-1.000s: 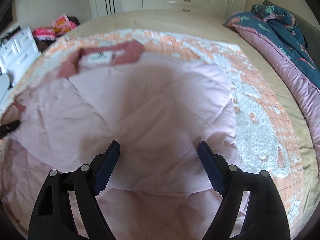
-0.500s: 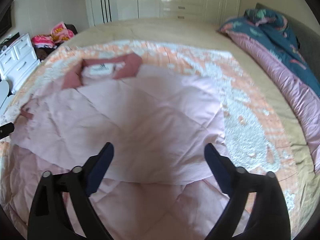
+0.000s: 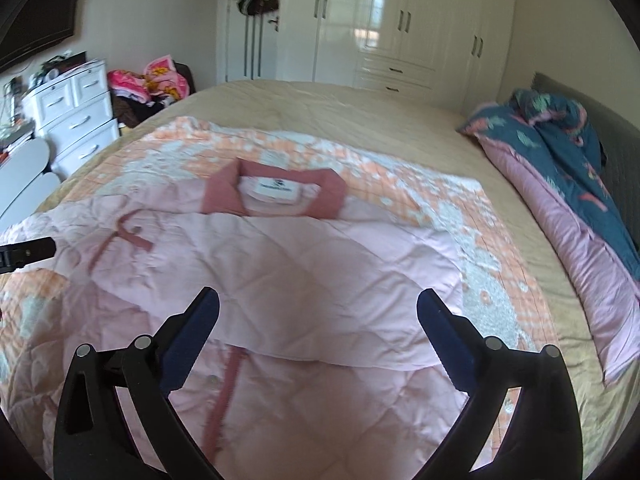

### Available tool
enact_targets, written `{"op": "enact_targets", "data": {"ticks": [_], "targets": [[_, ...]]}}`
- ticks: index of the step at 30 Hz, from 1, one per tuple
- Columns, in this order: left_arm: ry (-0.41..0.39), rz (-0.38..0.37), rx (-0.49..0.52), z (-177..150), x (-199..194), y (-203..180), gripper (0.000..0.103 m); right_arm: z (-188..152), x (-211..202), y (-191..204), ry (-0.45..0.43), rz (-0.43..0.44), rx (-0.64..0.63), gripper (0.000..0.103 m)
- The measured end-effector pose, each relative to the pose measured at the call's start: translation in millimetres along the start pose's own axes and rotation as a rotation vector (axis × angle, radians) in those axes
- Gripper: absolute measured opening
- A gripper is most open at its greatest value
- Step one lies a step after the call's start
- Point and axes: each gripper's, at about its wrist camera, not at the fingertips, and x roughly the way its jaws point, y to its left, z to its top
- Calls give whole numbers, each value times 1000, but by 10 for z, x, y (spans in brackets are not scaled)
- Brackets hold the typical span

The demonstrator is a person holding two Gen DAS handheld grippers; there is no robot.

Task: Fold large clothes
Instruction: 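Move the left tool to the other sleeve cuff and grasp it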

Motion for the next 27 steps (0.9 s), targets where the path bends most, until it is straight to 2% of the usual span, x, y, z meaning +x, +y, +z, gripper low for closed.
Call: {"op": "enact_targets", "data": {"ticks": [11,17,27], "targets": [[-26,44,-70,-38,-236,592,94,170,-209,702,-44,73,-82,99],[-42,76,-119,-76,-353,932,94,250,-255,1053,-45,159,-91,99],[-47,120,-267,-206,-473,1617,94,330,-234,1711,-31,272,-144,99]]}}
